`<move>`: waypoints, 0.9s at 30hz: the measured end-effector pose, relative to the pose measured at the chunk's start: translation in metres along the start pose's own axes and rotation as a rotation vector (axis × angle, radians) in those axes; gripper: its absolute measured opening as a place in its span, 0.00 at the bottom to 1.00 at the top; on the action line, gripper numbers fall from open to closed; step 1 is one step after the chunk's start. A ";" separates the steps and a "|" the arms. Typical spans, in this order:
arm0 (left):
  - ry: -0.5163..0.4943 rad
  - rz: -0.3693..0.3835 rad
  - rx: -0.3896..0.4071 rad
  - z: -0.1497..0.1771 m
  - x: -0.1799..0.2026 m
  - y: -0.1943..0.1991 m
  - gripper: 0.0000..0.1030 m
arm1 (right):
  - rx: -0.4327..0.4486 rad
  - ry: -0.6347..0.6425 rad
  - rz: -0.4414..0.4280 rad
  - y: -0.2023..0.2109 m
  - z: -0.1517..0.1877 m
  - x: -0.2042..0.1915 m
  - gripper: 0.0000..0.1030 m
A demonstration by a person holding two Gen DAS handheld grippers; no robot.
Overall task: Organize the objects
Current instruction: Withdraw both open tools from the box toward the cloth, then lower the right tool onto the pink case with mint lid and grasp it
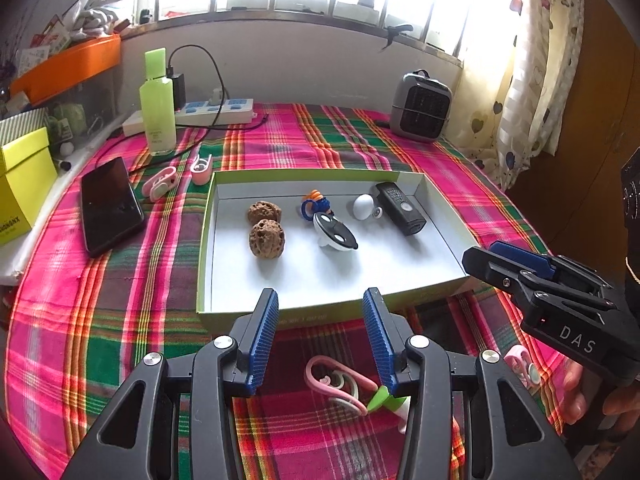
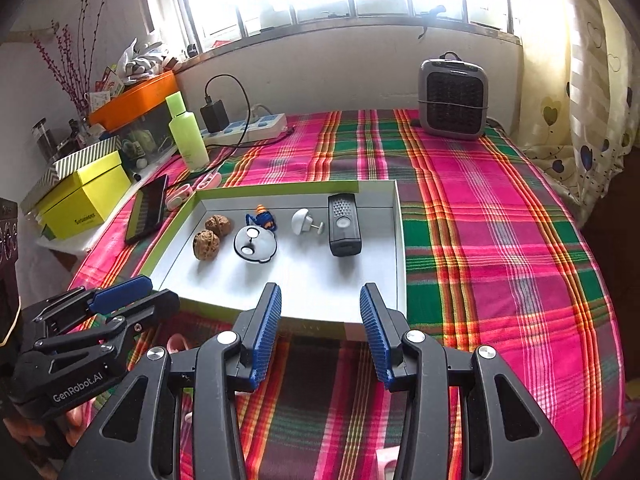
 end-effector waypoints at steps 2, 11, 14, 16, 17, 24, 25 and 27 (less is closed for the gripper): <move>0.004 0.009 0.000 0.004 -0.003 0.004 0.42 | 0.003 0.008 0.004 0.004 0.004 -0.001 0.41; 0.016 0.020 -0.033 0.024 -0.015 0.008 0.43 | -0.012 0.023 -0.006 0.013 0.024 -0.009 0.41; 0.019 0.021 -0.045 0.029 -0.019 0.009 0.44 | -0.003 0.027 -0.012 0.017 0.027 -0.012 0.41; 0.027 0.024 -0.050 0.032 -0.023 0.010 0.44 | 0.001 0.024 -0.015 0.020 0.031 -0.012 0.41; 0.032 0.025 -0.052 0.033 -0.024 0.011 0.44 | 0.000 0.022 -0.017 0.021 0.033 -0.011 0.41; 0.043 0.048 -0.074 0.043 -0.028 0.011 0.44 | -0.021 0.013 -0.007 0.024 0.048 -0.009 0.41; 0.048 0.050 -0.080 0.044 -0.029 0.010 0.44 | -0.025 0.013 -0.003 0.024 0.051 -0.009 0.41; 0.051 0.058 -0.089 0.045 -0.028 0.008 0.44 | -0.031 0.011 0.006 0.025 0.055 -0.007 0.41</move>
Point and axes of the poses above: each gripper's, at about its wrist camera, not at the fingertips, and y roughly against the way its jaws point, x to its right, z to its underside, the point moved 6 cm from there along -y, roughly the way its jaws point, and after that the axes turned 15 degrees about y, right-handed, at the moved point
